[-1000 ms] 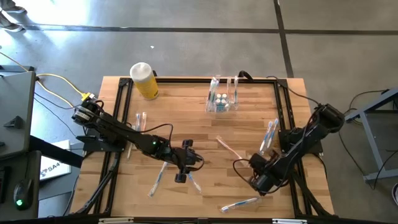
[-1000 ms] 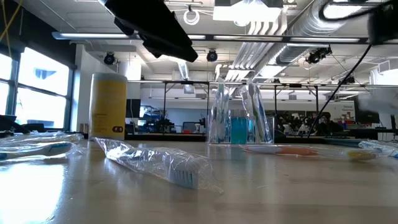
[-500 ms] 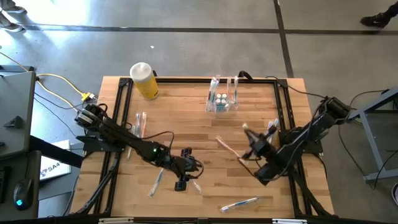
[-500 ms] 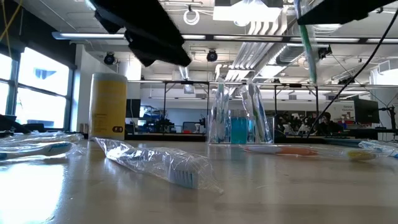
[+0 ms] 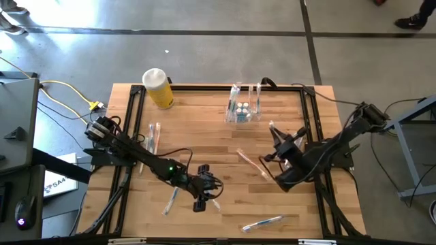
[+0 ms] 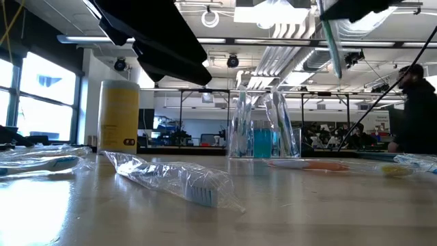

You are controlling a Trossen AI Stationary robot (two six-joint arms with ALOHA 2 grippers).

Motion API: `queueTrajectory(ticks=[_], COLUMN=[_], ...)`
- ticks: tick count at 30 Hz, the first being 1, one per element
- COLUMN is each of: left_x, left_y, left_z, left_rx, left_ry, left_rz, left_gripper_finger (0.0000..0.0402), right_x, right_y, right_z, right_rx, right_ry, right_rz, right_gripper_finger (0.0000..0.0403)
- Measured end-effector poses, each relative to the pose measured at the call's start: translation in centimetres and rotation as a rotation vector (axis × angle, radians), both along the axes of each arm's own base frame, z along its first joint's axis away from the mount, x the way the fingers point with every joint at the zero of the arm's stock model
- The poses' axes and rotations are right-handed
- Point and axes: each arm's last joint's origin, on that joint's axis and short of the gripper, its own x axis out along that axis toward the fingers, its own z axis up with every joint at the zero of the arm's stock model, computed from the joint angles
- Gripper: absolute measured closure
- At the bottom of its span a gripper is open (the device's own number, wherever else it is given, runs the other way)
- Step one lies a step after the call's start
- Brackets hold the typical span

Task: Pick & Place toothbrushing station
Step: Put the green toothbrush into the transparent organizer

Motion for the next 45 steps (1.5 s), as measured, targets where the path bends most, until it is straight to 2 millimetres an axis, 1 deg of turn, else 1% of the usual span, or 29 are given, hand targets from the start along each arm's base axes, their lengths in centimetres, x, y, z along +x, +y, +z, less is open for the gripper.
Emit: queueTrajectory(ticks=[6, 9, 12, 14, 16, 18, 20, 21, 23, 26, 28, 31, 34, 36, 38, 40, 43, 45], left_x=[0.0, 0.1, 0.1, 0.1, 0.1, 0.1, 0.1, 0.1, 0.0, 0.0, 0.0, -0.1, -0.4, -0.7, -0.9, -1.1, -1.1, -1.0], left_y=[0.2, 0.2, 0.2, 0.2, 0.2, 0.2, 0.2, 0.2, 0.2, 0.2, 0.2, -0.1, -0.7, -1.2, -1.6, -1.9, -1.9, -1.7], left_z=[0.0, 0.0, 0.0, 0.0, 0.0, 0.0, 0.0, 0.0, 0.0, 0.0, 0.0, 0.0, 0.0, 0.0, 0.0, 0.1, 0.1, 0.1], left_rx=[0.041, 0.043, 0.042, 0.043, 0.041, 0.036, 0.029, 0.025, 0.018, 0.002, -0.008, -0.031, -0.045, -0.045, -0.046, -0.033, -0.009, 0.002], left_ry=[-0.017, -0.019, -0.019, -0.018, -0.018, -0.017, -0.016, -0.015, -0.014, -0.010, -0.007, 0.006, 0.014, 0.015, 0.008, -0.004, -0.017, -0.024], left_rz=[0.061, 0.067, 0.067, 0.067, 0.069, 0.073, 0.077, 0.080, 0.085, 0.093, 0.091, 0.064, 0.050, 0.035, 0.026, 0.036, 0.069, 0.091], left_gripper_finger=[0.0248, 0.0248, 0.0248, 0.0248, 0.0248, 0.0248, 0.0248, 0.0248, 0.0248, 0.0248, 0.0248, 0.0248, 0.0248, 0.0248, 0.0248, 0.0248, 0.0248, 0.0248], right_x=[1.5, 1.9, 2.4, 2.9, 4.1, 5.9, 7.5, 8.0, 8.6, 9.1, 9.1, 8.6, 6.7, 4.8, 2.7, 0.9, -0.5, -0.8], right_y=[0.9, 0.9, 0.5, 0.3, 0.3, 0.2, 0.1, -0.1, -0.9, -2.9, -4.6, -7.2, -9.3, -10.4, -11.4, -12.0, -12.8, -13.5], right_z=[4.6, 6.7, 8.7, 9.9, 11.0, 11.9, 13.1, 13.9, 15.4, 16.5, 16.4, 15.4, 14.0, 12.9, 11.7, 10.2, 7.4, 5.4], right_rx=[-0.083, -0.101, -0.101, -0.072, 0.001, 0.060, 0.067, 0.055, 0.022, 0.022, 0.065, 0.128, 0.159, 0.154, 0.134, 0.113, 0.107, 0.111], right_ry=[0.122, 0.149, 0.170, 0.225, 0.257, 0.271, 0.230, 0.183, 0.073, -0.008, -0.023, -0.061, -0.124, -0.186, -0.244, -0.299, -0.330, -0.319], right_rz=[-0.003, -0.014, -0.037, -0.014, 0.062, 0.219, 0.404, 0.463, 0.504, 0.561, 0.610, 0.623, 0.620, 0.630, 0.652, 0.716, 0.766, 0.729], right_gripper_finger=[0.0397, 0.0397, 0.0397, 0.0397, 0.0397, 0.0397, 0.0397, 0.0397, 0.0397, 0.0397, 0.0397, 0.0397, 0.0397, 0.0397, 0.0397, 0.0397, 0.0397, 0.0397])
